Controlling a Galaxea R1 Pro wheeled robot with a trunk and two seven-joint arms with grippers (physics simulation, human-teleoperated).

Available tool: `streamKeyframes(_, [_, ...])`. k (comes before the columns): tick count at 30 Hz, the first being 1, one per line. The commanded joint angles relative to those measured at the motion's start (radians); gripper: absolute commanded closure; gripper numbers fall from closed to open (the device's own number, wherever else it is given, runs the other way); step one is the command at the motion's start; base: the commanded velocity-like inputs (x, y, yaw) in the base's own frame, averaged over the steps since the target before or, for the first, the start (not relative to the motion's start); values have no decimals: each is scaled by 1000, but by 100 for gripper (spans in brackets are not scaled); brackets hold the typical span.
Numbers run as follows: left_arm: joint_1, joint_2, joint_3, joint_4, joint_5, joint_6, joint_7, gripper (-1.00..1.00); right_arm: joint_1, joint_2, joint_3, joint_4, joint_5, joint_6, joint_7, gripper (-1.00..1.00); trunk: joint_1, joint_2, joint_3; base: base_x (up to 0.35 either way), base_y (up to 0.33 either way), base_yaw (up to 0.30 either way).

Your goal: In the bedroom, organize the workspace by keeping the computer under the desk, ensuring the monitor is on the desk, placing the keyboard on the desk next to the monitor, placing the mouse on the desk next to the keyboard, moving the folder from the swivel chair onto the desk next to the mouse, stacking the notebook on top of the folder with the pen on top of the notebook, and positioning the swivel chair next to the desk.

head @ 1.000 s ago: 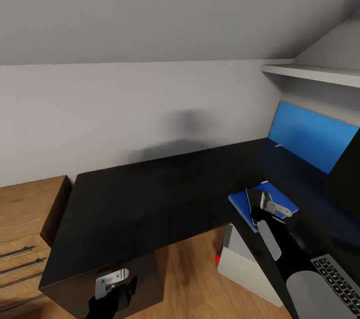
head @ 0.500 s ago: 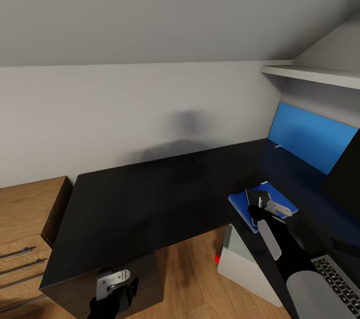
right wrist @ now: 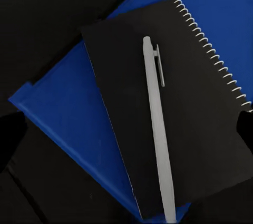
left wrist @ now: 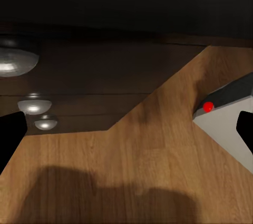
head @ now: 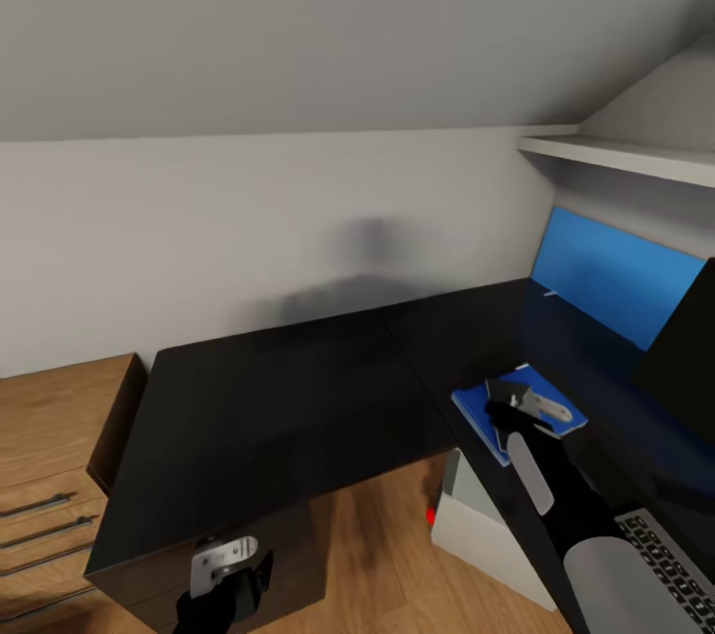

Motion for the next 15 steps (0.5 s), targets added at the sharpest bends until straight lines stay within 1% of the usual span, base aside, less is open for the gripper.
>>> streamKeyframes(1, [0, 1, -1, -2, 7, 2, 7, -100, 0, 0, 6, -2, -8, 4, -5, -100, -4, 6, 2, -162, 0, 0])
streamKeyframes(5, [0, 1, 0, -1, 7, 2, 6, -100, 0, 4, 31, -3, -9, 2, -1, -100, -19, 34, 15, -265, 0, 0])
streamKeyframes(6, [0, 1, 0, -1, 7, 3, 6, -100, 0, 9, 40, -3, -8, 1, 0, -100, -23, 41, 18, -326, 0, 0])
streamKeyframes(12, [0, 2, 1, -1, 10, 3, 6, -100, 0, 25, 47, -1, -9, 1, 2, -100, -46, 83, 37, -336, 0, 0])
streamKeyframes(15, [0, 1, 1, 1, 11, 4, 7, -100, 0, 41, 48, 1, -9, 1, 4, -100, -58, 104, 46, -333, 0, 0])
